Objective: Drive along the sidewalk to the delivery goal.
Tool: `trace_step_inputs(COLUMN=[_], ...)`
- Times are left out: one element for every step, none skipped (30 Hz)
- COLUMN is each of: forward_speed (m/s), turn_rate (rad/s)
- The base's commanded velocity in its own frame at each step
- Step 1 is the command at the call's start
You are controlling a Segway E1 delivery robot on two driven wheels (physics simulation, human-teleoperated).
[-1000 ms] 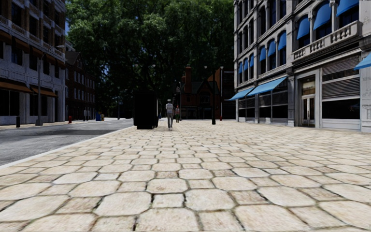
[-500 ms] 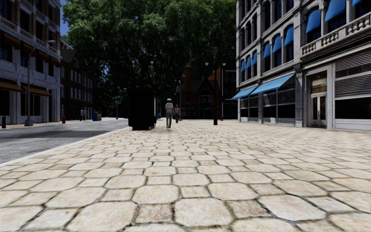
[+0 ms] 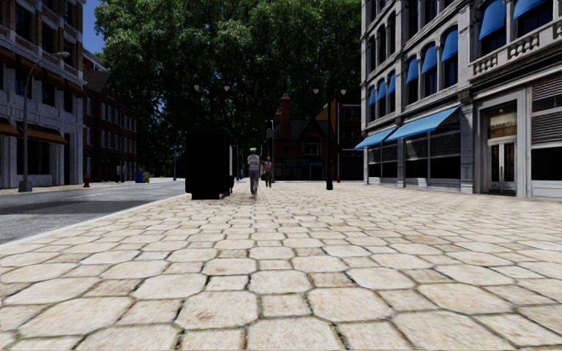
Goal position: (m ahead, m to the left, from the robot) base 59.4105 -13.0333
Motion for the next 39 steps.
trace_step_inputs(forward_speed=[2.00,2.00,2.00,2.00,2.00,2.00,2.00,2.00,2.00,2.00,2.00,2.00,2.00,2.00,2.00,2.00,2.00,2.00,2.00,2.00,2.00,2.00,2.00,2.00,2.00,2.00,2.00,2.00,2.00,2.00,2.00,2.00,2.00,2.00,2.00,2.00,2.00,2.00,2.00], turn_rate=[0.00,0.00,0.00,0.00,0.00,0.00,0.00,0.00,0.00,0.00,0.00,0.00,0.00,0.00,0.00,0.00,0.00,0.00,0.00,0.00,0.00,0.00,0.00,0.00,0.00,0.00,0.00,0.00,0.00,0.00,0.00,0.00,0.00,0.00,0.00,0.00,0.00,0.00,0.01])
